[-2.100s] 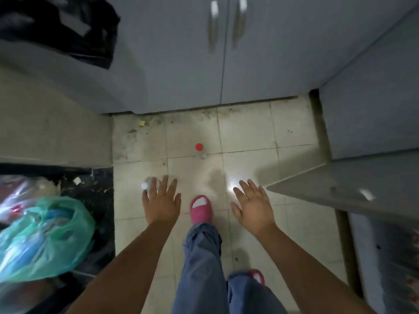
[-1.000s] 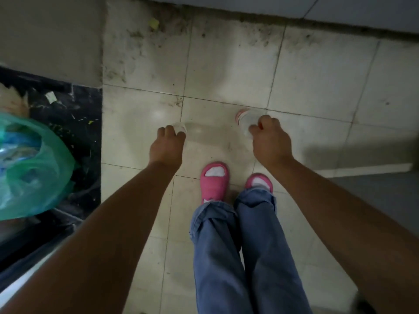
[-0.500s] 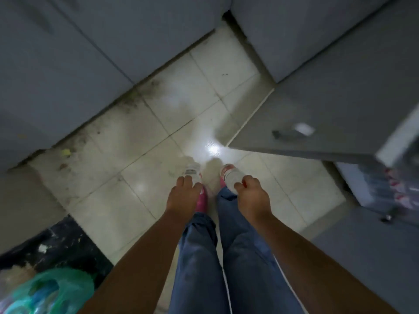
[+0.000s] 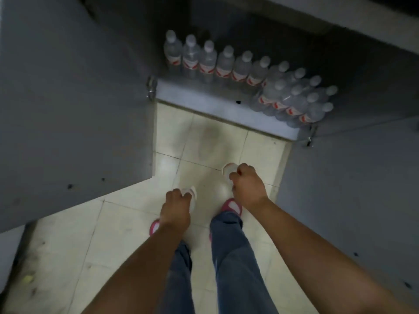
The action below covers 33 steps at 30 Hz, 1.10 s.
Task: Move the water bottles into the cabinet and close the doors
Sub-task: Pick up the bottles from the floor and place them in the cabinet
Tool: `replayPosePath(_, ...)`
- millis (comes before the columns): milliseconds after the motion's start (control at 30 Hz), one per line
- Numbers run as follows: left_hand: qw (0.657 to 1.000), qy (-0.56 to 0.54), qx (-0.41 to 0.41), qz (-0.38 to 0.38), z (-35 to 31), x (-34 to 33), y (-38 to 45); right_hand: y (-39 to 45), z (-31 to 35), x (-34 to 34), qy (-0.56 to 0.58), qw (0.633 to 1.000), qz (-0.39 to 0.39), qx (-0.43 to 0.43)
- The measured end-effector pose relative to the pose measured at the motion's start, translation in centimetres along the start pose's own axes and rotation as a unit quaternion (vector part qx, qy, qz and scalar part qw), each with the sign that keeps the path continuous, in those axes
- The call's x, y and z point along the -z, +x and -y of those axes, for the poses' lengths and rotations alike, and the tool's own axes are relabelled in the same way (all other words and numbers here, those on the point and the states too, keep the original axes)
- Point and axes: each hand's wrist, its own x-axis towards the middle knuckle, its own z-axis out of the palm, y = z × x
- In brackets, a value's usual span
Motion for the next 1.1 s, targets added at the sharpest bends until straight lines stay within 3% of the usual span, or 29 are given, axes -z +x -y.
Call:
replayPosePath(200, 0.998, 0.012, -0.046, -0.05, -7.2, 3.5, 6.1, 3.9, -7.2, 3.8, 0.004, 1.0, -0.019, -0.003)
replayPosePath(467, 0.984, 0.031, -0.096, -0.144, -11.5, 9.5, 16.2, 12.5, -10.3, 5.6, 0.02, 0.994, -0.102, -0.015)
replayPosePath(600, 0.971, 0.036, -0.136, -0.194, -12.2, 11.9, 21.9, 18.0, -11.7, 6.3, 0.015, 0.981, -0.192, 0.031)
replayPosePath(800, 0.947, 0.054, -0.194, -0.252, -11.8, 13.6, 28.5, 24.3, -13.1, 6.5, -0.034, 0.979, -0.184, 0.079)
replayPosePath(1100, 0.898, 0.109, -0.266, -0.332, -12.0, 13.8, 33.9, 28.8, -13.6, 5.4, -0.094, 0.968, -0.229, 0.038)
